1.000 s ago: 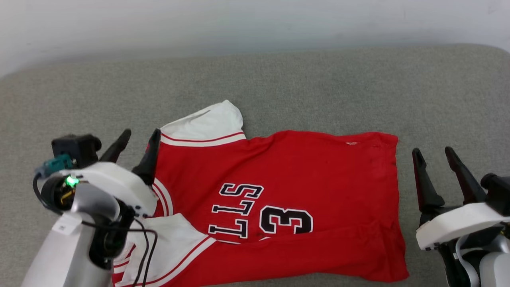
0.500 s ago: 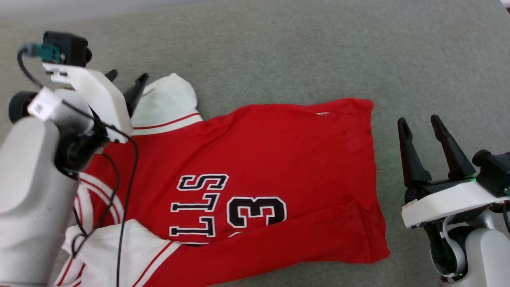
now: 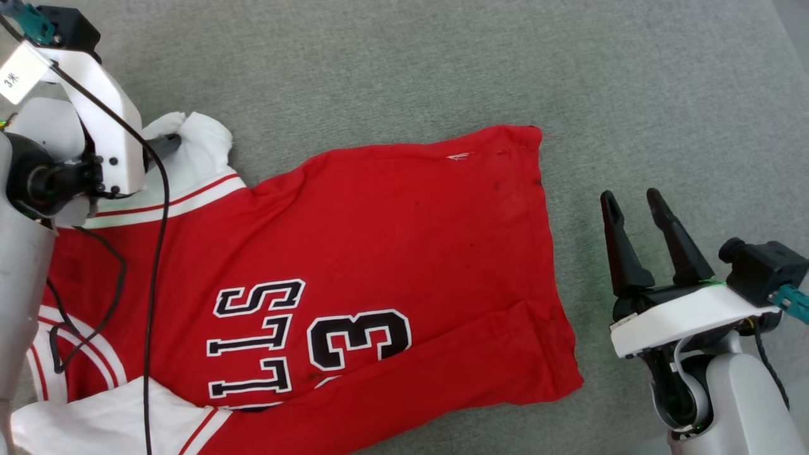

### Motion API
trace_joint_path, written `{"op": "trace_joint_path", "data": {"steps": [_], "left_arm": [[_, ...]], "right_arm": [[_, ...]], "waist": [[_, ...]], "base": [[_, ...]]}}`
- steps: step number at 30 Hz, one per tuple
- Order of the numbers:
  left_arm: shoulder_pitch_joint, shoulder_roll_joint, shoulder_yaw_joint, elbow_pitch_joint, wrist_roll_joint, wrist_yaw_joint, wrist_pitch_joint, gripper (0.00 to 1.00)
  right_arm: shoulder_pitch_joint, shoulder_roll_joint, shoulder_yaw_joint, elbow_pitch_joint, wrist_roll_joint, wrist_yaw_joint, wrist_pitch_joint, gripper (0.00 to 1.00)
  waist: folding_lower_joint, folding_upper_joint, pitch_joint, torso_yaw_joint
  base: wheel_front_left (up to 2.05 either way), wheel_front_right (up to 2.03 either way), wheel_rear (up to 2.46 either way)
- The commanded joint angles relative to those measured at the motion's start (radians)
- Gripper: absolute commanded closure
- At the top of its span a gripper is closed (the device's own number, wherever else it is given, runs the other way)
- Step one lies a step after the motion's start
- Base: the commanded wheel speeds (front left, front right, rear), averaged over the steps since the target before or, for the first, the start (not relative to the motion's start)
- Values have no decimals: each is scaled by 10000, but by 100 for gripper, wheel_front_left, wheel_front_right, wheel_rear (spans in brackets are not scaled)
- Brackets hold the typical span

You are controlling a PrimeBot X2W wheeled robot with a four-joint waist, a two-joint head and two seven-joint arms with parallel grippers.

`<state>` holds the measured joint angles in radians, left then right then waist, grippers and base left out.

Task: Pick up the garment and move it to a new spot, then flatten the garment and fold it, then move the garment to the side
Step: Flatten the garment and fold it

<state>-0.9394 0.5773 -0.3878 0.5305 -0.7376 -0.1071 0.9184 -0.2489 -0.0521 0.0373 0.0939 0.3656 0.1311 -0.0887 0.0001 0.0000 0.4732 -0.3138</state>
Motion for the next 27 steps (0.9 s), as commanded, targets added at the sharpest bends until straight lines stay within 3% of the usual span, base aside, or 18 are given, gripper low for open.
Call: {"op": "trace_joint_path", "data": {"steps": [1, 2, 4, 9, 14, 19, 27], "left_arm": [[351, -170, -252, 351, -33, 48, 253, 12], [428, -253, -319, 464, -74, 86, 397, 54], [549, -441, -407, 650, -168, 84, 564, 100], [502, -546, -378, 788, -92, 56, 0, 100], [108, -549, -196, 786, 162, 21, -1289, 100], [-94, -818, -32, 866, -23, -73, -2282, 100], [-467, -1316, -216, 733, -299, -197, -2931, 100]], "right_arm": [[-170, 31, -2, 89, 34, -8, -70, 0], [-199, 31, 0, 184, 97, -8, -80, 0], [-264, 31, 5, 326, 147, -8, -29, 0], [-423, 31, -98, 625, 430, -8, 204, 0], [-909, 21, -423, 1131, 566, -8, 1003, 0], [-1877, -398, -549, 1971, 1149, -8, 2740, 0], [-3678, -1828, 64, 3159, 1755, -8, 5937, 0]], "waist": [[-1, 0, 68, -109], [-1, 0, 70, -137], [-1, 0, 74, -174], [-1, 0, -55, -122], [-1, 0, -431, 256], [-1, 0, -746, 886], [-1, 0, -684, 2105]], "base": [[0, 0, 0], [0, 0, 0], [0, 0, 0], [0, 0, 0], [0, 0, 0], [0, 0, 0], [0, 0, 0]]}}
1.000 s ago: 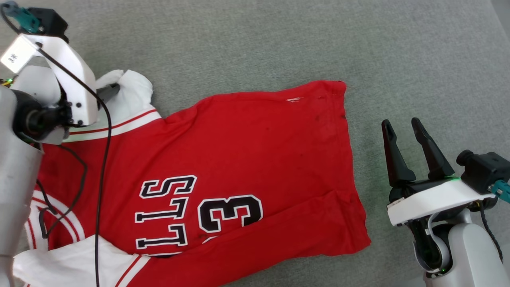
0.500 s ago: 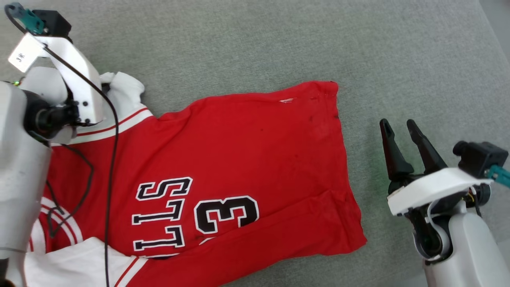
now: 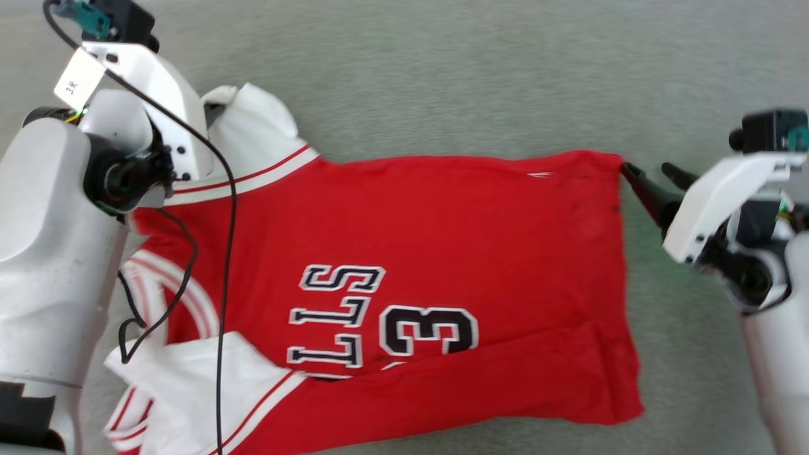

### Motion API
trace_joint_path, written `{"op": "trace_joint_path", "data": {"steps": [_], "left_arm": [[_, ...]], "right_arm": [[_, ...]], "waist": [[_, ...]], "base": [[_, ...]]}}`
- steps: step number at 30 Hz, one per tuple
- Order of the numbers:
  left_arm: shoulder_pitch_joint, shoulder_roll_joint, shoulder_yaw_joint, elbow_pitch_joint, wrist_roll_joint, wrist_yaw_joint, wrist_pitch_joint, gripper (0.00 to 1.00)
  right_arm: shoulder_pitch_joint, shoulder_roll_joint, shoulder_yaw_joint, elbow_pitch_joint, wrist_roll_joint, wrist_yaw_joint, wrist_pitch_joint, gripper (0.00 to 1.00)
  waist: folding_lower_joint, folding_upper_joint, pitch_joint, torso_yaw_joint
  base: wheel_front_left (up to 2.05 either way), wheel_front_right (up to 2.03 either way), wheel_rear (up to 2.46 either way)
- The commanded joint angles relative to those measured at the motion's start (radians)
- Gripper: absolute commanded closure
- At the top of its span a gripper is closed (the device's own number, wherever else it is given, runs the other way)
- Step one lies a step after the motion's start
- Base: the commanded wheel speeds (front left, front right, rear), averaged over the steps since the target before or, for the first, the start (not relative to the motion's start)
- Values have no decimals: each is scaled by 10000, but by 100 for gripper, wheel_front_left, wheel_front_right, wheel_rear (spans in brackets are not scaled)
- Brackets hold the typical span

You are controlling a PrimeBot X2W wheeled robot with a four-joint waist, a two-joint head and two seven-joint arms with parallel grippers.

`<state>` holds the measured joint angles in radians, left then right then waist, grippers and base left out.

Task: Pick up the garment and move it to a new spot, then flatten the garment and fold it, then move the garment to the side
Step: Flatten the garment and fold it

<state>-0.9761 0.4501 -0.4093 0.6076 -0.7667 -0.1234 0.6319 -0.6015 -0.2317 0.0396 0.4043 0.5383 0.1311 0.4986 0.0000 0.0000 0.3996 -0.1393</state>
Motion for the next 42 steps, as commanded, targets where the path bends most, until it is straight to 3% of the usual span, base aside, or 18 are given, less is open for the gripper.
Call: {"op": "trace_joint_path", "data": {"steps": [1, 5, 12, 13, 14, 15, 24, 30, 34, 42], "left_arm": [[-157, -126, -63, -98, -27, -50, -136, 100], [-317, -256, -333, -298, -69, -60, -426, 100], [-455, -427, -685, -389, -387, -76, -733, 100], [-452, -395, -824, -370, -501, -78, -834, 100], [-452, -395, -824, -370, -501, -78, -834, 100], [-399, -375, -940, -357, -629, -80, -945, 100], [225, 61, -1226, -347, -1128, -80, -1448, 100], [1423, 602, -1276, -896, -1241, -18, -1780, 100], [2605, 983, -1372, -1574, -1300, 289, -1685, 100], [5298, 1479, -1145, -3211, -1849, 1304, -1873, 100]], "right_arm": [[-312, -162, 105, 202, -4, -8, 383, 0], [-1060, -510, 414, 892, -179, -7, 1404, 0], [-1354, -417, 742, 2284, -265, -7, 2660, 0], [-1307, -274, 769, 2636, -245, -2, 3048, 82], [-1307, -274, 769, 2636, -245, -2, 3048, 82], [-1382, -240, 760, 2763, -212, 9, 3159, 100], [-1511, -666, 382, 1685, -491, -7, 2037, 100], [-309, -565, 184, 528, -752, -8, 1446, 100], [877, -476, 73, -253, -715, -8, 1359, 100], [3196, -213, -250, -1532, -646, -8, 1167, 100]], "waist": [[0, 0, 96, 503], [0, 0, 284, 962], [0, 0, 486, 1441], [0, 0, 484, 1495], [0, 0, 484, 1495], [0, 0, 448, 1527], [0, 0, -263, 1359], [0, 0, -1072, 1140], [0, 0, -1543, 1117], [0, 0, -2275, 1133]], "base": [[0, 0, 0], [0, 0, 0], [0, 0, 0], [0, 0, 0], [0, 0, 0], [0, 0, 0], [0, 0, 0], [0, 0, 0], [0, 0, 0], [0, 0, 0]]}}
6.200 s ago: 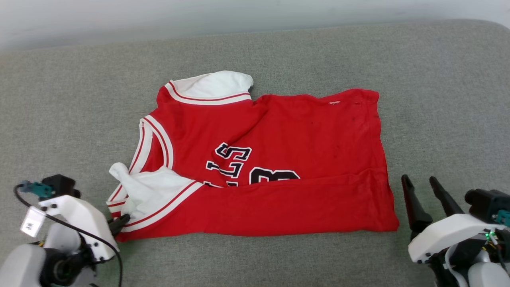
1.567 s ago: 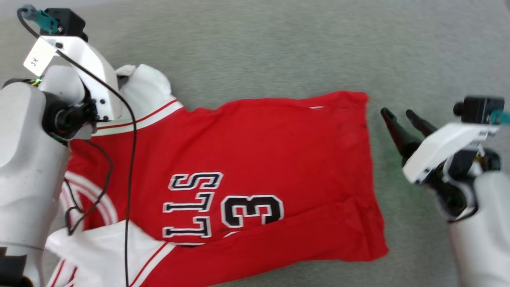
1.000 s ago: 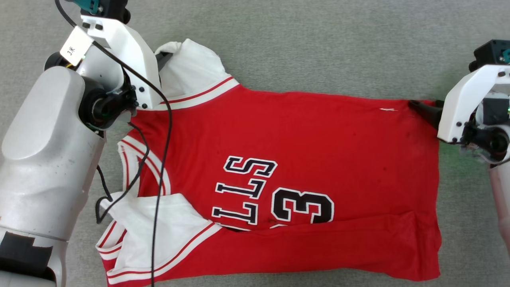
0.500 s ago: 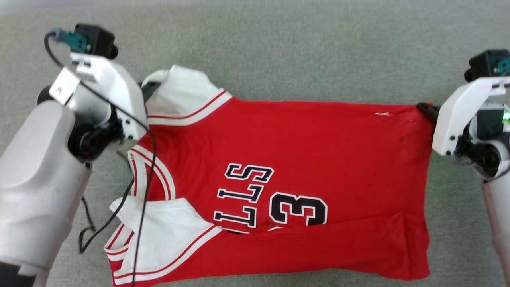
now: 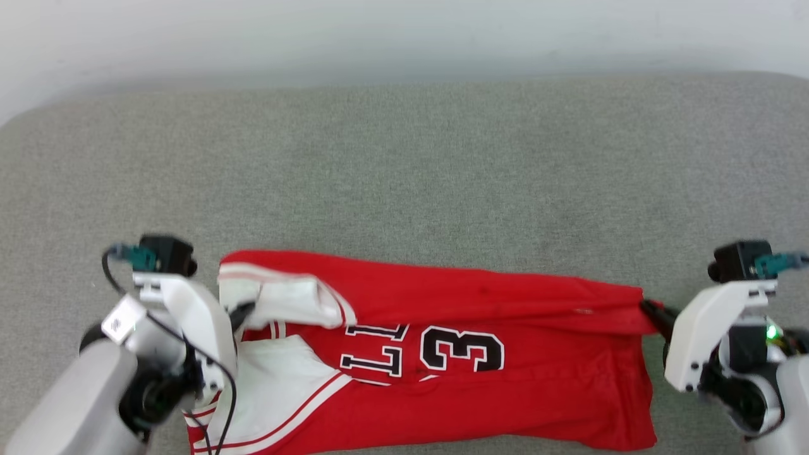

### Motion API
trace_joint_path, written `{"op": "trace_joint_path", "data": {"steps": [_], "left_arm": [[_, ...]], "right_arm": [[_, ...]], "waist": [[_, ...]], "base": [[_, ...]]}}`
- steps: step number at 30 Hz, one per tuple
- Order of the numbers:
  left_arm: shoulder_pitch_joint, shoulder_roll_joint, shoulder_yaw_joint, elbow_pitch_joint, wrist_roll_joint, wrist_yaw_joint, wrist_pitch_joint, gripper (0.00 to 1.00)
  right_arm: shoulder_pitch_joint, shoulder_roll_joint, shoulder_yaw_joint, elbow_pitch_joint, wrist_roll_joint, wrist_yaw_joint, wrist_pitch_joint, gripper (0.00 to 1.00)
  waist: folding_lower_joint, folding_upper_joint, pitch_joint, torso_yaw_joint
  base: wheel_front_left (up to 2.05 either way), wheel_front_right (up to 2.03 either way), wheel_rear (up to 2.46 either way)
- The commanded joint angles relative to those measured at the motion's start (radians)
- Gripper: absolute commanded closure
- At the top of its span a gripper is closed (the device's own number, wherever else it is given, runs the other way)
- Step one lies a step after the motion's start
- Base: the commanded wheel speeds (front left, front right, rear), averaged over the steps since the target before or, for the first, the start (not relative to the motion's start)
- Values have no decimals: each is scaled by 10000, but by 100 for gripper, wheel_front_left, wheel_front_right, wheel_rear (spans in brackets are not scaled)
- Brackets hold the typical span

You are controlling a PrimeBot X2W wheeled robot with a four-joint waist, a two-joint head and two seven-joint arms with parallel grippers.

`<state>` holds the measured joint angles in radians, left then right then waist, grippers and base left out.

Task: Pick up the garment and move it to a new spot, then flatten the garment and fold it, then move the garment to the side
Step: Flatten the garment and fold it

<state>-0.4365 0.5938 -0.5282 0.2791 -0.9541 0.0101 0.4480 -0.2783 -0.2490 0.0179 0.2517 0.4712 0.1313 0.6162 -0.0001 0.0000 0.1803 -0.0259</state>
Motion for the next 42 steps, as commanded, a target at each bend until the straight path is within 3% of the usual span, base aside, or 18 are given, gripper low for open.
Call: {"op": "trace_joint_path", "data": {"steps": [1, 8, 13, 14, 15, 16, 17, 24, 28, 42], "left_arm": [[246, 76, 76, -158, -56, 106, -78, 100], [2203, 103, 255, -1336, -512, 894, -488, 100], [2944, -136, 274, -1457, -794, 1103, -682, 100], [2984, -279, 326, -1439, -834, 1129, -832, 100], [3029, -381, 351, -1357, -877, 1130, -955, 71], [3078, -441, 273, -1286, -873, 1071, -977, 26], [3087, -542, 222, -1240, -837, 1050, -1055, 0], [2885, -802, 365, -1045, -381, 925, -2174, 0], [2814, -889, 602, -1492, 136, 1248, -3172, 0], [2952, -1092, 1162, -3101, 2187, 2668, -6343, 0]], "right_arm": [[242, 64, -88, -91, 76, -10, -28, 100], [1480, 401, -604, -240, -43, -10, -597, 100], [1716, 517, -793, 24, -159, -10, -881, 100], [1767, 561, -791, 62, -174, -10, -922, 51], [1819, 556, -762, 80, -269, -10, -1032, 0], [1857, 628, -783, 97, -227, -10, -1127, 0], [1906, 711, -794, 120, -196, -10, -1225, 0], [2436, 1061, -972, -640, -220, -10, -2083, 0], [2619, 1094, -1241, -1285, -321, -10, -2168, 0], [2356, 974, -2259, -2061, -821, -10, 52, 0]], "waist": [[1, 0, -148, 4], [1, 0, -343, 99], [1, 0, -265, 127], [1, 0, -241, 137], [1, 0, -215, 139], [1, 0, -193, 147], [1, 0, -180, 160], [1, 0, -249, 180], [1, 0, -436, 132], [1, 0, -545, 427]], "base": [[0, 0, 0], [0, 0, 0], [0, 0, 0], [0, 0, 0], [0, 0, 0], [0, 0, 0], [0, 0, 0], [0, 0, 0], [0, 0, 0], [0, 0, 0]]}}
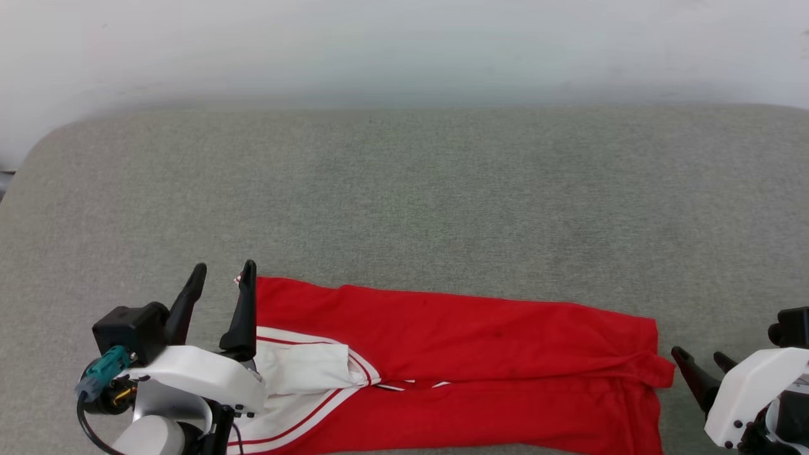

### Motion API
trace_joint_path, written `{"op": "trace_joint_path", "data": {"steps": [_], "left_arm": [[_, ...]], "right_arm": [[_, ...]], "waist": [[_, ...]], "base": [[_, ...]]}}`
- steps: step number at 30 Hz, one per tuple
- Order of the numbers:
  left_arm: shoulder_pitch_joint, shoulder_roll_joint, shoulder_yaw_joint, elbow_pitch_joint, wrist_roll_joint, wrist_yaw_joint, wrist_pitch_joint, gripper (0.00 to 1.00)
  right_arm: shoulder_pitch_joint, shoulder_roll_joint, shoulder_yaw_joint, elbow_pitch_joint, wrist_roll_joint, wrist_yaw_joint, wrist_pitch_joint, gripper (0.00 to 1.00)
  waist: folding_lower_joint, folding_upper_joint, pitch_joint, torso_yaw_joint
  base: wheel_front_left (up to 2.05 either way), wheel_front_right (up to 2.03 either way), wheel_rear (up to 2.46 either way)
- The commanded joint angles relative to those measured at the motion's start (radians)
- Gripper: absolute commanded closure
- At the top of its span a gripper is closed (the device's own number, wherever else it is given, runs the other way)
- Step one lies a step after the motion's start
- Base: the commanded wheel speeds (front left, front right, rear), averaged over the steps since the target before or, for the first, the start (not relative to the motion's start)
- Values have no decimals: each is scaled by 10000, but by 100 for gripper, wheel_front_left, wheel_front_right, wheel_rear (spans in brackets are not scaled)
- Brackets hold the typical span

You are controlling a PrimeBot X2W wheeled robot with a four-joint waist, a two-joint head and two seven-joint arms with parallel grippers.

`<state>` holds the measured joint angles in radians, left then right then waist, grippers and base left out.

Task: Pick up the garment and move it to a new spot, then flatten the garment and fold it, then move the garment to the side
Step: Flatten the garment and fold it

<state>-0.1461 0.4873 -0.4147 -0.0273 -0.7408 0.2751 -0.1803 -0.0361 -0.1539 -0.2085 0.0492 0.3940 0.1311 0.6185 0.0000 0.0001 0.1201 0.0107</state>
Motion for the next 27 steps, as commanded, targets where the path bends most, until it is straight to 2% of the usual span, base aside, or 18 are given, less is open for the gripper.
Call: {"op": "trace_joint_path", "data": {"steps": [1, 7, 15, 17, 21, 27], "left_arm": [[51, 2, 47, -132, 193, 119, -164, 0], [288, -24, 68, -928, 707, 494, -520, 0], [360, 30, -52, -1112, 813, 563, -487, 0], [352, 71, -113, -1099, 867, 541, -447, 0], [311, 77, -194, -1092, 924, 549, -385, 0], [420, 147, -345, -1069, 1037, 638, -297, 0]], "right_arm": [[-76, 57, -2, -7, -78, -8, 184, 0], [-114, 526, 278, 527, 34, -8, 956, 0], [373, 769, 862, 1202, 430, -7, 2005, 0], [332, 807, 886, 1280, 461, -8, 2107, 100], [110, 812, 845, 1240, 484, -8, 2022, 100], [-196, 476, 699, 959, 636, -8, 1607, 100]], "waist": [[0, -1, 105, 116], [0, -1, 448, 509], [0, -1, 614, 594], [0, -1, 620, 552], [0, -1, 531, 489], [0, -1, 194, 394]], "base": [[0, 0, 0], [0, 0, 0], [0, 0, 0], [0, 0, 0], [0, 0, 0], [0, 0, 0]]}}
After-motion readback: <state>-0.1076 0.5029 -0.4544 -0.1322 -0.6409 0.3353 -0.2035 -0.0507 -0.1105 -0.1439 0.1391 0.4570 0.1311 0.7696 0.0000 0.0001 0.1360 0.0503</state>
